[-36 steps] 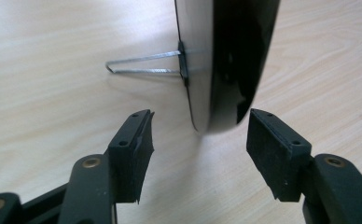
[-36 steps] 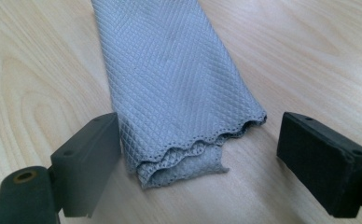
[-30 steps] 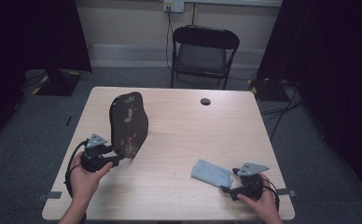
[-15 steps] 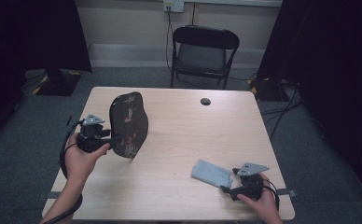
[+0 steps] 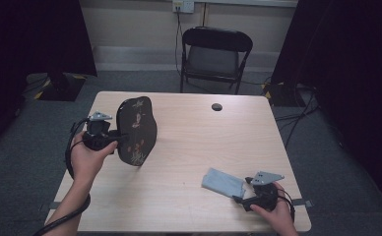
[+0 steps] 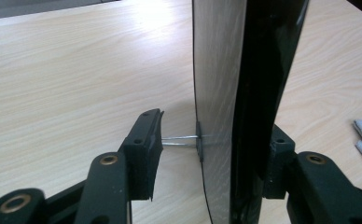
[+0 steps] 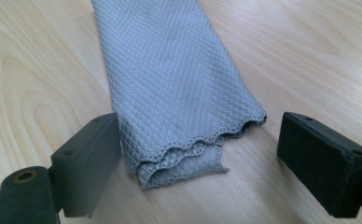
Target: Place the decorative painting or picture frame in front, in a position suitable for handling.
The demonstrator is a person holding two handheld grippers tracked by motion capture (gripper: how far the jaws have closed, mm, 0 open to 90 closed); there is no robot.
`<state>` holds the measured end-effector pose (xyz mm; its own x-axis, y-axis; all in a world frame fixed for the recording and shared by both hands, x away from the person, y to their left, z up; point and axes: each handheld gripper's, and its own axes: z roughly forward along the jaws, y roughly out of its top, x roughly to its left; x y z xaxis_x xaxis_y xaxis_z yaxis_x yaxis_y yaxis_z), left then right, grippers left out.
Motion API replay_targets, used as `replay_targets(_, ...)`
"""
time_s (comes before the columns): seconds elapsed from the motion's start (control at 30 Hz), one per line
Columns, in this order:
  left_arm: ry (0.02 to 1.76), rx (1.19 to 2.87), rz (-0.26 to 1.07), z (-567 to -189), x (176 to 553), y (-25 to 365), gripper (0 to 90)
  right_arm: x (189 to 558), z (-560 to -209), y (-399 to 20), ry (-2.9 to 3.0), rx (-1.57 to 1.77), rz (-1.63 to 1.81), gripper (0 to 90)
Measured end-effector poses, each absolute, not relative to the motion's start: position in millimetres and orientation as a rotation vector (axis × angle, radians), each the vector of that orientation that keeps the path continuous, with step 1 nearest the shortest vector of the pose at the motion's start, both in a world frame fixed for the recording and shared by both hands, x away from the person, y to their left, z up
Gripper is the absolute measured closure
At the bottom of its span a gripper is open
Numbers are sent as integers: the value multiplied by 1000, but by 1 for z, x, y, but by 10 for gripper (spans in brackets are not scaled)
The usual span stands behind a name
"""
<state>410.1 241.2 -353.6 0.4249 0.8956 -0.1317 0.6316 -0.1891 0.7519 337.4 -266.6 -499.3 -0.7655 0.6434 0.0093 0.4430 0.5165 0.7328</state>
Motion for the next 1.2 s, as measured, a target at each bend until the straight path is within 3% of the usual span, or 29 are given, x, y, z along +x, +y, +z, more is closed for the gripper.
replay_targets(0.2, 1317, 1906, 445, -340, 417, 239, 578, 337, -499, -267, 2496, 915, 1094, 129)
replay_targets(0.5, 1339, 1905, 402, -333, 420, 230, 804, 337, -499, -267, 2497, 916, 1093, 129)
replay_targets(1.2, 1308, 1932, 430, -324, 410, 206, 812, 337, -499, -267, 2496, 916, 1094, 129)
